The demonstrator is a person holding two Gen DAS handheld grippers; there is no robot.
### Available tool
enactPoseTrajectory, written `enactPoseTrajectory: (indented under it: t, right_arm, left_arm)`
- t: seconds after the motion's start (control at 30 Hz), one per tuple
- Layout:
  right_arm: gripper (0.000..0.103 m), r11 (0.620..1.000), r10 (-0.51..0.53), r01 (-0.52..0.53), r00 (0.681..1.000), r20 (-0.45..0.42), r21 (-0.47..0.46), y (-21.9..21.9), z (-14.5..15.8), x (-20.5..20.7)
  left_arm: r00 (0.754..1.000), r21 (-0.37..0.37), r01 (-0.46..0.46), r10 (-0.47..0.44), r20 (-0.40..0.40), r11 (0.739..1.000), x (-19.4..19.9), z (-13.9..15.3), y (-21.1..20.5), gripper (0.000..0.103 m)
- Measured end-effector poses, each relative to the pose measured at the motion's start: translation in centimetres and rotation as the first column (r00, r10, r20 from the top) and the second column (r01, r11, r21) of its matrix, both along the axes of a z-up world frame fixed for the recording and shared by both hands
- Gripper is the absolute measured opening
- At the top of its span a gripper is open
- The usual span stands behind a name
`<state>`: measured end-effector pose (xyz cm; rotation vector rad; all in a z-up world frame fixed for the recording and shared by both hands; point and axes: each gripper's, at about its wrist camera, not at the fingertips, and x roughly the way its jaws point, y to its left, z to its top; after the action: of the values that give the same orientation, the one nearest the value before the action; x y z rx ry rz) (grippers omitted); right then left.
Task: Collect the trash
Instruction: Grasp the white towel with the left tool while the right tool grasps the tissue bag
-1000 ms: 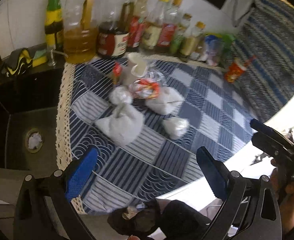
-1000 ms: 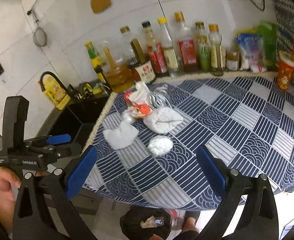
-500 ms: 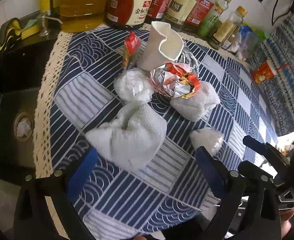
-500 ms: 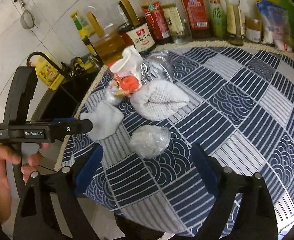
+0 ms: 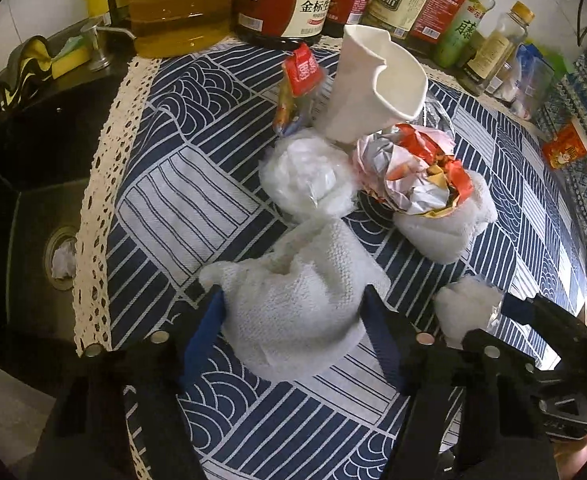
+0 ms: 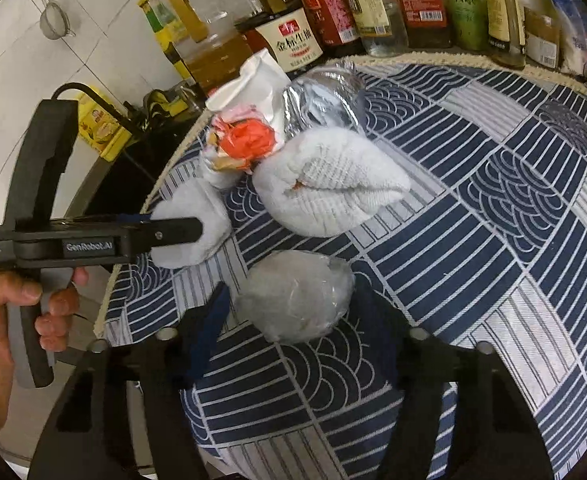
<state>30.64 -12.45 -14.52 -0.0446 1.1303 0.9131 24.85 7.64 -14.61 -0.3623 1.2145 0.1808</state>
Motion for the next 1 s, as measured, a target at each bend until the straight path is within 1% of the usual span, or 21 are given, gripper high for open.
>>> enactPoseTrajectory:
  t: [0.03, 0.1, 0.13, 0.2, 0.3, 0.4, 0.53, 0.6, 0.7, 1.0]
  right_arm:
    - [0.061, 1.0, 0.004, -0.004, 1.0, 0.007, 0.002, 0.1, 0.0, 0.0]
    - [0.058, 1.0, 0.015, -0.015, 0.999, 0.036, -0.007, 0.3, 0.1, -0.1]
    - [0.057, 1.0, 0.023, -0.022, 0.999, 0.048, -0.014, 0.5, 0.1, -0.2]
    - [0.055, 0.999, 0.041, -0.04, 0.997, 0.068, -0.024, 0.7, 0.3, -0.5]
    - [0.055, 0.999, 0.049, -0.047, 0.996, 0.071, -0.023, 0.5, 0.5, -0.8]
    - [0.055, 0.999, 0.04, -0.039, 0.997, 0.07, -0.018, 0.0, 0.8, -1.2]
    - [0.055, 1.0, 0.016, -0.016, 0.999, 0.052, 0.0, -0.7, 1.3, -1.9]
    - [0.055, 1.0, 0.008, -0.008, 0.998, 0.058, -0.002, -0.9, 1.9, -2.4]
    - [0.055, 1.0, -0.002, 0.003, 0.997, 0.076, -0.011, -1.4, 3.1, -3.5]
    - [0.055, 0.999, -0.041, 0.043, 0.994, 0.101, -0.009, -2.9, 5.8, -6.7]
  left_arm:
    - [1.0, 0.003, 0.001, -0.001, 0.002, 1.0, -0.1, 0.0, 0.0, 0.061]
    - [1.0, 0.01, 0.015, -0.015, 0.005, 1.0, -0.2, 0.1, -0.2, 0.05]
    - [1.0, 0.015, 0.023, -0.023, 0.006, 1.0, -0.2, 0.1, -0.2, 0.048]
    - [1.0, 0.011, 0.027, -0.027, 0.011, 1.0, -0.3, 0.3, -0.2, 0.041]
    - [1.0, -0.01, 0.018, -0.018, 0.017, 1.0, -0.5, 0.6, 0.2, 0.037]
    - [0.999, -0.026, 0.011, -0.01, 0.047, 1.0, -0.9, 1.5, 0.3, 0.036]
    - [0.997, -0.038, 0.023, -0.02, 0.073, 0.999, -1.8, 2.6, -0.3, 0.036]
    - [0.995, -0.041, 0.025, -0.021, 0.095, 0.999, -2.5, 3.3, -0.4, 0.036]
    - [0.988, -0.059, 0.021, -0.011, 0.154, 0.998, -3.9, 4.4, -0.4, 0.036]
    - [0.972, -0.115, 0.022, 0.006, 0.233, 0.993, -7.9, 6.2, -0.6, 0.036]
